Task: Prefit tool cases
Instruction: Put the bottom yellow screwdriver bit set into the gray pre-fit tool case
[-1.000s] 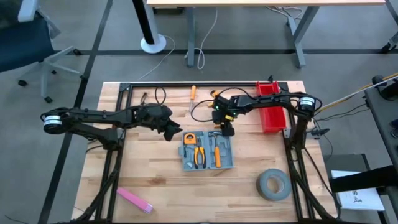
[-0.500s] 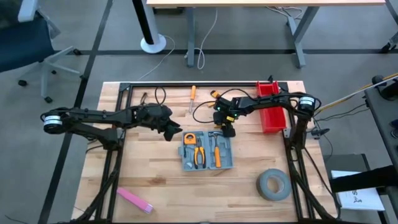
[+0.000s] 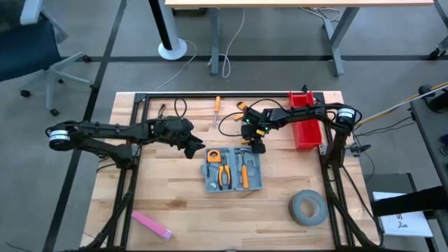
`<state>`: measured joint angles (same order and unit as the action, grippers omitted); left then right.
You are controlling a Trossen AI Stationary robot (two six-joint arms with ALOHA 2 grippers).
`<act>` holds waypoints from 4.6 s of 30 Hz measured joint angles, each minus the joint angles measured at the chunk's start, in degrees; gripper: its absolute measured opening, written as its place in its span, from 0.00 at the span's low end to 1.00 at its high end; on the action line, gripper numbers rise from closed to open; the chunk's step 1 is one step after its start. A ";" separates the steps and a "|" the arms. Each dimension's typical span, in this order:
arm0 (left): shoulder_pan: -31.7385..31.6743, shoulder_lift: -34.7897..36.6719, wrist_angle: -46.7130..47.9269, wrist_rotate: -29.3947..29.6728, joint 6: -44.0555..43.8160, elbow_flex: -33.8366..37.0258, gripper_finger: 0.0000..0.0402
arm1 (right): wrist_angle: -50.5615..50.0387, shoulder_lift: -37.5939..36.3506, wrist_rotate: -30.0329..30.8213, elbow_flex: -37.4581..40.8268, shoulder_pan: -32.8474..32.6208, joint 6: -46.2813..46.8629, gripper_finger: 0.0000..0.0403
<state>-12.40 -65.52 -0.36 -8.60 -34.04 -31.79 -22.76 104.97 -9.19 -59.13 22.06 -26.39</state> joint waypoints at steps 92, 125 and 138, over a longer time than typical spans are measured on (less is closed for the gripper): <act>0.22 0.00 -1.00 -2.67 -7.04 -0.09 0.49 | -13.14 -6.41 1.41 -2.71 -25.20 -1.22 0.23; 0.20 0.00 -0.94 -4.15 -6.57 -0.09 0.50 | -12.50 -6.29 12.32 -2.45 -23.90 -26.24 0.23; 0.20 -0.02 -0.90 -4.13 -6.56 -0.09 0.48 | -13.16 -6.29 12.32 -2.45 -23.91 -35.71 0.29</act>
<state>-12.21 -65.53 -1.26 -12.73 -40.60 -31.88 -35.92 98.67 3.14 -61.58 -1.85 -62.10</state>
